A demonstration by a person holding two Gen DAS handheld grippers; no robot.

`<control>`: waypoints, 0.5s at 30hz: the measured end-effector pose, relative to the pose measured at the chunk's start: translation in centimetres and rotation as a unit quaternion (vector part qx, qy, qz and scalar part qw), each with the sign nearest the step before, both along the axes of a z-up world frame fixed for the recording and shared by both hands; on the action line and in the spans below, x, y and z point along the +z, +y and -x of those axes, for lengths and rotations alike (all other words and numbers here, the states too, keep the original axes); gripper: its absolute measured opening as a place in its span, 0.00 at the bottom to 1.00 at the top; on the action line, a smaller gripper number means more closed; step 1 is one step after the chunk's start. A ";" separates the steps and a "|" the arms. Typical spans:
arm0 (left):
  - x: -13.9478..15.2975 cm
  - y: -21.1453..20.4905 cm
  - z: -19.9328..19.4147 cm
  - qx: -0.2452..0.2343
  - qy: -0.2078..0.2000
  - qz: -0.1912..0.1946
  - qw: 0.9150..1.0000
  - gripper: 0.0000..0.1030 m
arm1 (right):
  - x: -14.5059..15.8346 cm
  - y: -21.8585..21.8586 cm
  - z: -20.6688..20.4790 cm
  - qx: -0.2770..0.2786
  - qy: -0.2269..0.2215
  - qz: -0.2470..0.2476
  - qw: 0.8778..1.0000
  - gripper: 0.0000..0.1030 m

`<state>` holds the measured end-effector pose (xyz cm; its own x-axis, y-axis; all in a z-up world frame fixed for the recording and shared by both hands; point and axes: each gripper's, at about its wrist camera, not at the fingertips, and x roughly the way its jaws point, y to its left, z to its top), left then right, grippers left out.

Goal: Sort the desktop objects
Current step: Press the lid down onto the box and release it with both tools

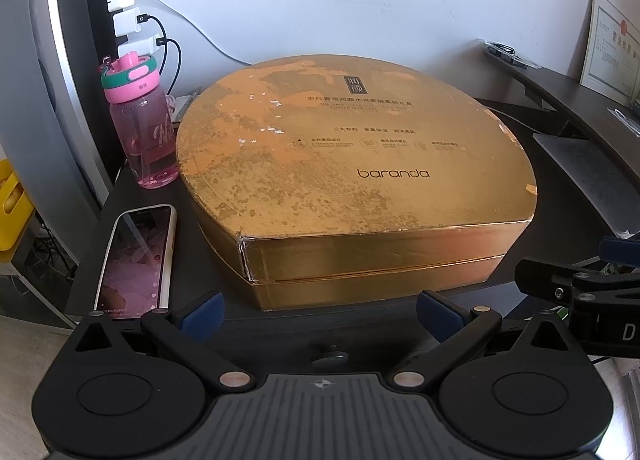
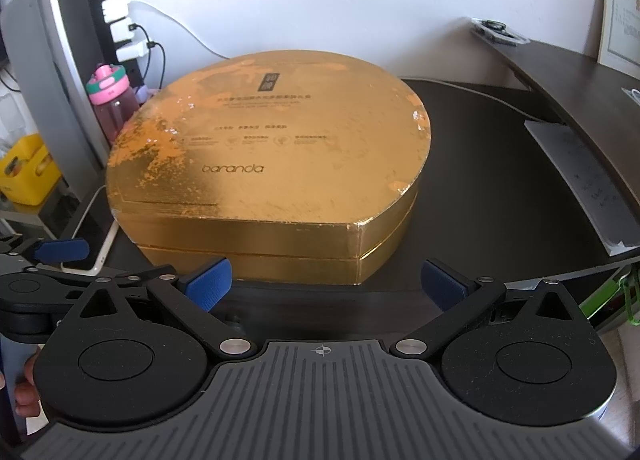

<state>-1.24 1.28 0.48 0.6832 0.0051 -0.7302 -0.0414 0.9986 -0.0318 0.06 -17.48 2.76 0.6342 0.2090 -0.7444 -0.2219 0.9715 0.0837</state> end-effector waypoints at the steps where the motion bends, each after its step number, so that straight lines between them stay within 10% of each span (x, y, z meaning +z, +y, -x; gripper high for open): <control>1: 0.0 0.0 0.0 0.000 0.000 0.000 1.000 0.99 | 0.0 0.0 0.0 0.000 0.000 0.000 1.000 1.00; 15: 0.0 -0.1 -0.1 -0.003 0.002 -0.002 1.000 0.99 | 0.0 -0.3 0.1 0.000 0.000 -0.003 1.000 1.00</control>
